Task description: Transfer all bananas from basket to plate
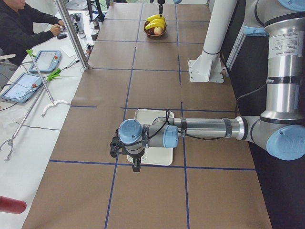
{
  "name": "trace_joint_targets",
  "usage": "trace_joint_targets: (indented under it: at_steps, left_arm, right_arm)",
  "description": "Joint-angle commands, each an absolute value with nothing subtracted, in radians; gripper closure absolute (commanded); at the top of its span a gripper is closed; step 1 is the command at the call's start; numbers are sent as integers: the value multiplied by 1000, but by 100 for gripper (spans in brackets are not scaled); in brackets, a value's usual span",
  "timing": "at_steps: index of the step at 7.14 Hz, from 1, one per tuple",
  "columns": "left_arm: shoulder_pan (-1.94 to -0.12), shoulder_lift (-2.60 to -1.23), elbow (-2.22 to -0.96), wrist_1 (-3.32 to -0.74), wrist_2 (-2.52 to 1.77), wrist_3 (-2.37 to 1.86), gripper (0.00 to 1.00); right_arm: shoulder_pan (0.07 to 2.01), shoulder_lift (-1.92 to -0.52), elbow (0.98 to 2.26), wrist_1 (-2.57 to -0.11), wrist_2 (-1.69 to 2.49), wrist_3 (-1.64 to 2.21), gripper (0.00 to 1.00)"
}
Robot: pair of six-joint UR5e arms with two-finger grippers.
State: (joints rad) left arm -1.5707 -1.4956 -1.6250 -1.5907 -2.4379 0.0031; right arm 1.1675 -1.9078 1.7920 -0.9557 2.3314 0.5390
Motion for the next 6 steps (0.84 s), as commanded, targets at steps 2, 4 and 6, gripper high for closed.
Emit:
trace_joint_targets:
  at_steps: [2, 4, 6]
  left_arm:
    - [-1571, -1496, -1628, -1591, -2438, 3, 0]
    - [-1571, -1496, -1629, -1591, -2439, 3, 0]
    - [-1569, -1497, -1629, -1591, -2437, 3, 0]
  right_arm:
    - [1137, -1910, 1787, -954, 2295, 540, 20]
    - [1138, -1913, 1784, -951, 2293, 538, 53]
    - [1143, -1927, 1790, -948, 2298, 537, 89]
